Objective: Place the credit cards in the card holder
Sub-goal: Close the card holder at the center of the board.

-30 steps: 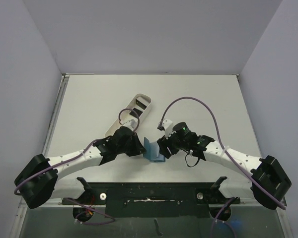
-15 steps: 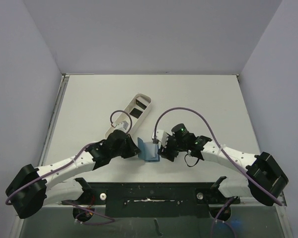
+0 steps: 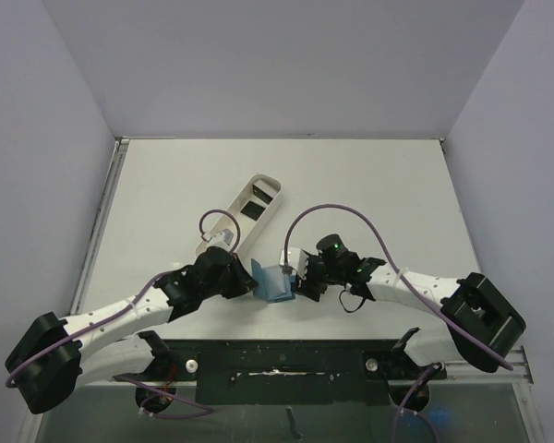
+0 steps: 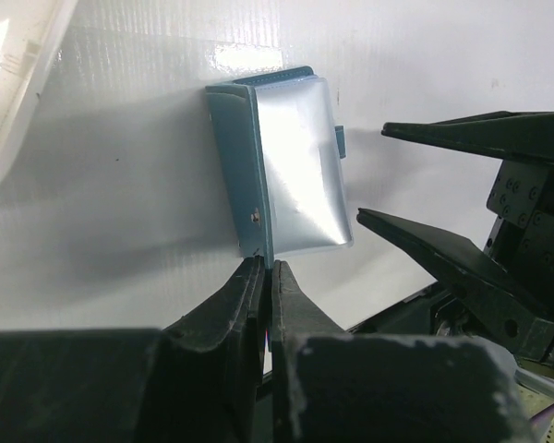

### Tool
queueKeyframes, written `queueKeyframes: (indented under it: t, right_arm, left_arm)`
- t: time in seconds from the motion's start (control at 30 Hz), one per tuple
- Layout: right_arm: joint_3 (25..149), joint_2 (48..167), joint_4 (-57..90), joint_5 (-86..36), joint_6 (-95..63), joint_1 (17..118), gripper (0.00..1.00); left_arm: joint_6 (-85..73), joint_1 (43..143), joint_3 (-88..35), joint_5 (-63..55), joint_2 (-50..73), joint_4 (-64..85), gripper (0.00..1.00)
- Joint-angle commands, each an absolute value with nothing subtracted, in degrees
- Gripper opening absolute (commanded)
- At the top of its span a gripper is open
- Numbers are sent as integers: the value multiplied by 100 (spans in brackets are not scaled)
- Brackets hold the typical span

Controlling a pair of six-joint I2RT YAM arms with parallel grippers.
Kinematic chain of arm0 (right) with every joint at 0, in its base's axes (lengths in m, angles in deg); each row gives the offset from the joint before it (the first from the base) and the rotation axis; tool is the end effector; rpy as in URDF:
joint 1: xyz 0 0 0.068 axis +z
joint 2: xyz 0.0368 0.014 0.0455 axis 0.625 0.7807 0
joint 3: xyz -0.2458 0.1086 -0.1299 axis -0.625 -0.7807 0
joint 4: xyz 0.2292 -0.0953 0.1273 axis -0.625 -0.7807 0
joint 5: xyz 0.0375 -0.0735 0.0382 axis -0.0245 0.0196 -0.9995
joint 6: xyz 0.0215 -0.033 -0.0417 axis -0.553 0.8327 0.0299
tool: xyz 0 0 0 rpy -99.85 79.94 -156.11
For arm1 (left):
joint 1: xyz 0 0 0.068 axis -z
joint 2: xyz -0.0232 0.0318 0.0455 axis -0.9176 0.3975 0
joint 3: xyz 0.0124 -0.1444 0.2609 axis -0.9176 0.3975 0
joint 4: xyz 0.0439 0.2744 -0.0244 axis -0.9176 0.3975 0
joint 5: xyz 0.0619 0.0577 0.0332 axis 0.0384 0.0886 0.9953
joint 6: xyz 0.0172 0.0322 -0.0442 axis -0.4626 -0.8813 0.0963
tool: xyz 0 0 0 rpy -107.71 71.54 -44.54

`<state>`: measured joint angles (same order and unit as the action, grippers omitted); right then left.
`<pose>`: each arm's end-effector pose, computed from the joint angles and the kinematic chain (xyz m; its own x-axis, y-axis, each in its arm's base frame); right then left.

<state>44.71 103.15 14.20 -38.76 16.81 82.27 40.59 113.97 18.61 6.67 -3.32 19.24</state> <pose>0.1808 0.1923 0.1789 -0.1043 -0.6678 -0.7370 -0.9695 0.2335 -0.0743 0.1492 -0.1595 0.1983 -0.8360 -0.3402 -0.4305 0.0111 0.7740 -0.6331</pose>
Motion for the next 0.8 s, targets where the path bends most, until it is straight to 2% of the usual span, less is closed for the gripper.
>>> queueKeyframes:
  t: [0.0, 0.67, 0.77]
  right_arm:
    - [4650, 10542, 1840, -3827, 2101, 8259, 56]
    - [4866, 11180, 2005, -3922, 2798, 8398, 51]
    - [4906, 11262, 1973, -4015, 2903, 8403, 45]
  left_arm:
    - [4052, 11355, 1834, 574, -343, 1488, 0]
    - [4009, 11333, 1904, 482, -290, 1366, 0]
    - [4008, 11333, 1906, 480, -300, 1360, 0]
